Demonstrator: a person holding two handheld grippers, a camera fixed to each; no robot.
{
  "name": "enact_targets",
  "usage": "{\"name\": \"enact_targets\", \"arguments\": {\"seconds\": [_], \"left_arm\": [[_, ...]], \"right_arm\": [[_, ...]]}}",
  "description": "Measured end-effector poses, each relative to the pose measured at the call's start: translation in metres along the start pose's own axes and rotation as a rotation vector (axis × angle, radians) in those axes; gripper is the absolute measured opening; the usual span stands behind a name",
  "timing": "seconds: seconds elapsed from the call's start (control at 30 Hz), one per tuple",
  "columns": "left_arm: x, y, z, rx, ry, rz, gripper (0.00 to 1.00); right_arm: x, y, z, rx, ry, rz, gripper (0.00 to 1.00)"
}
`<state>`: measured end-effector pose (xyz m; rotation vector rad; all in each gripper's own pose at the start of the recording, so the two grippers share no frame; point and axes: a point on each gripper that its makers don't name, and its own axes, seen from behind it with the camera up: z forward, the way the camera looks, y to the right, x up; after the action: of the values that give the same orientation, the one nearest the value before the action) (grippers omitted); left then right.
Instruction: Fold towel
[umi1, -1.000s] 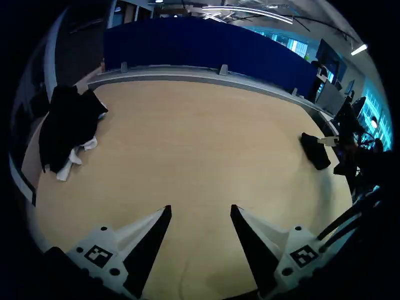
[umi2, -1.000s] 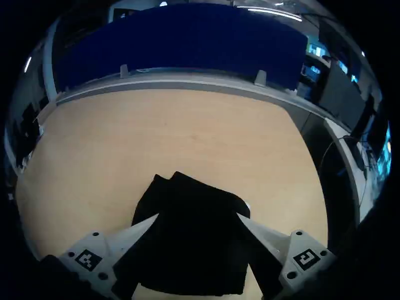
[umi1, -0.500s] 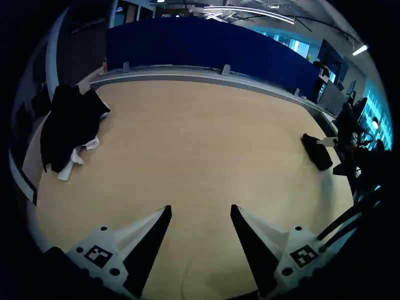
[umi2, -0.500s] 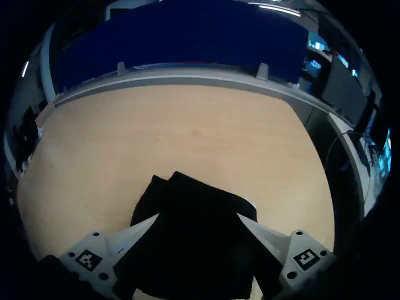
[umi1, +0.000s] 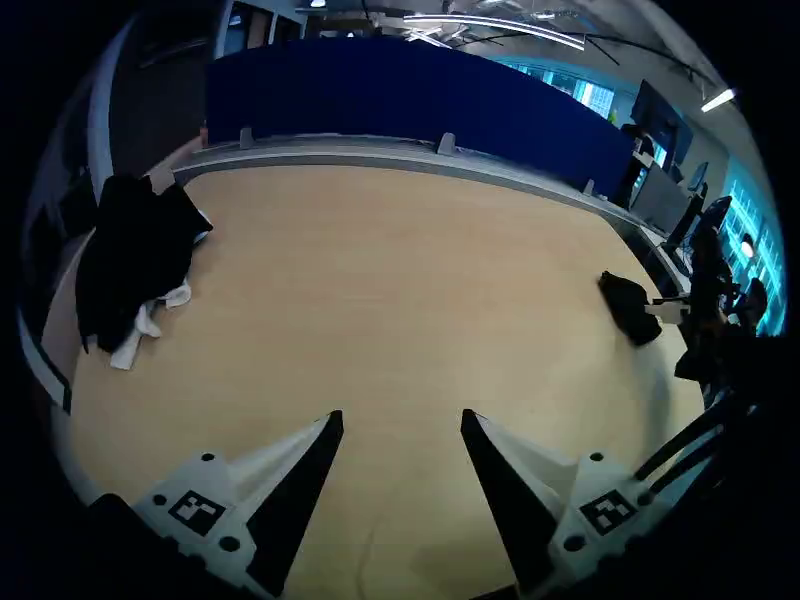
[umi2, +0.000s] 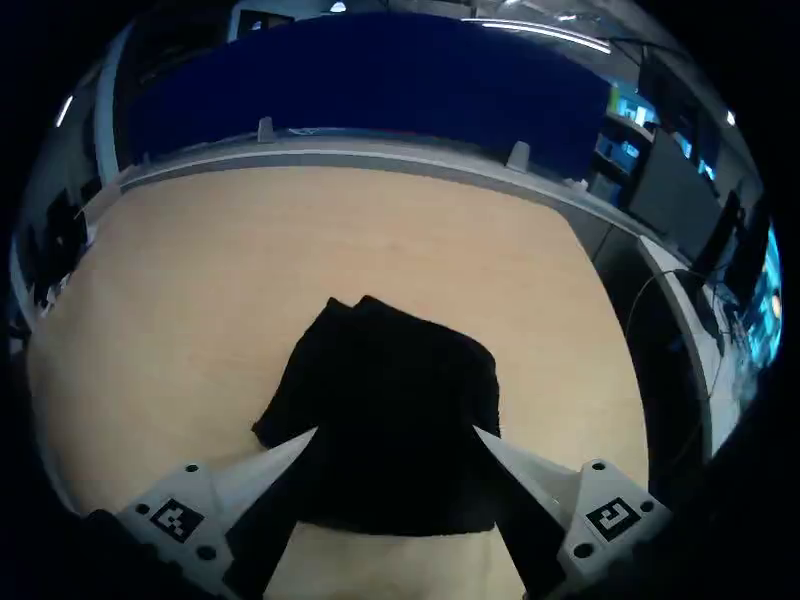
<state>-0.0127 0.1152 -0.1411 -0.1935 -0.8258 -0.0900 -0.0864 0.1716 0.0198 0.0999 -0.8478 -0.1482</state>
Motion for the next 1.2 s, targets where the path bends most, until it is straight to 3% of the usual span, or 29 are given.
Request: {"name": "enact_targets", "arguments": {"seconds": [0.3,0.8,1.0,1.2], "left_arm": [[0.002,0.004,-0.001,-0.007,0.002,0.012,0.87],[0.003,0.003,-0.001,-0.007,0.011,0.013,0.87],[0.002,-0.001,0.0,-0.009,0.012,0.005,0.87],[0.005,-0.002,0.001,-0.018,0.025,0.001,0.87]], "right_arm": [[-0.032,-0.009,0.014,0.006,-0.062,0.002,1.0],[-0.028,-0.01,0.015,0.015,-0.064,0.032,1.0],[-0.009,-0.009,-0.002,-0.002,-0.02,0.007,1.0],[0.029,-0.015,-0.024,-0.019,0.097,0.012,1.0]]}}
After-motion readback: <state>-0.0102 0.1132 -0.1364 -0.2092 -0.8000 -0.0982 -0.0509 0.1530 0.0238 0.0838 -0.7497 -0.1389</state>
